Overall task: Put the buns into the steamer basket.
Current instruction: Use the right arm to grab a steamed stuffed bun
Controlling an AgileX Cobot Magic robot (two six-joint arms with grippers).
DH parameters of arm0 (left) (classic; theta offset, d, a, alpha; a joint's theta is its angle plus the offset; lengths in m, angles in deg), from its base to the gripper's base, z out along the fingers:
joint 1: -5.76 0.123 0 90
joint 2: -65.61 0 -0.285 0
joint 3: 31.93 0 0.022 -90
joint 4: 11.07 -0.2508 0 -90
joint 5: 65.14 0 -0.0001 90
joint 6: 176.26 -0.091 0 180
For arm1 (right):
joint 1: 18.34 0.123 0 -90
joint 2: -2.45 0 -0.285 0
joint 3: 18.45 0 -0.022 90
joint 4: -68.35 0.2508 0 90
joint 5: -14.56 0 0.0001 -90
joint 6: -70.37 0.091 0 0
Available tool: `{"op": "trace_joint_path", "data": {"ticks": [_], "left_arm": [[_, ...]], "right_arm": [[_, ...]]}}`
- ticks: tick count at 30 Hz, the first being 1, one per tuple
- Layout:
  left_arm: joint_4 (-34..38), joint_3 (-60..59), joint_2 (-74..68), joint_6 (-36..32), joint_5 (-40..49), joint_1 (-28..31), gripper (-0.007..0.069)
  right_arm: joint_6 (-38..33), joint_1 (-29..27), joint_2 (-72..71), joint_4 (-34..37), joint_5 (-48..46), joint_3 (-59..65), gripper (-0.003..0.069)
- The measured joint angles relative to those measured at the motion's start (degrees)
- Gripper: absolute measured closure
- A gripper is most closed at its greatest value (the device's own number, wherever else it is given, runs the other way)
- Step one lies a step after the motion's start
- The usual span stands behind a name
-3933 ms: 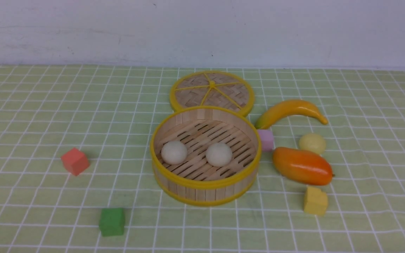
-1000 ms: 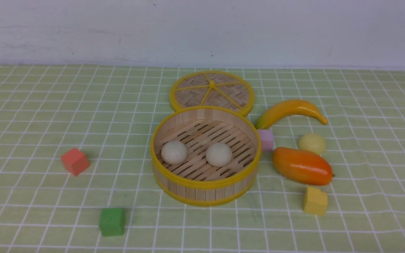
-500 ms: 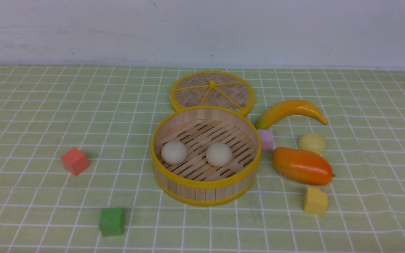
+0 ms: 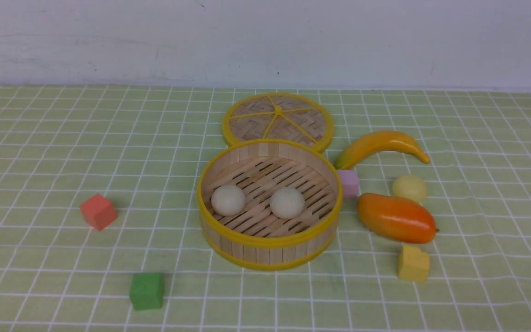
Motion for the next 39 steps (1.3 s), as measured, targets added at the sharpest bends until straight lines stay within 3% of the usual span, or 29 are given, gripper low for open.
{"op": "trace_joint_path", "data": {"ticks": [14,24,32,39], "left_arm": [[0.0,0.0,0.0,0.0,0.0,0.0,0.0552],[0.0,0.0,0.0,0.0,0.0,0.0,0.0542],[0.0,0.0,0.0,0.0,0.0,0.0,0.0533],[0.0,0.0,0.0,0.0,0.0,0.0,0.0529]], "right_arm": [[0.0,0.5,23.6,0.0,-24.15,-27.12,0.0419],[-1.09,10.1,42.79,1.34,-32.88,-27.68,0.0419],[-12.29,18.96,52.79,3.58,-34.13,-30.62,0.0419],[-20.75,21.9,54.34,4.4,-29.09,-31.74,0.0419]]}}
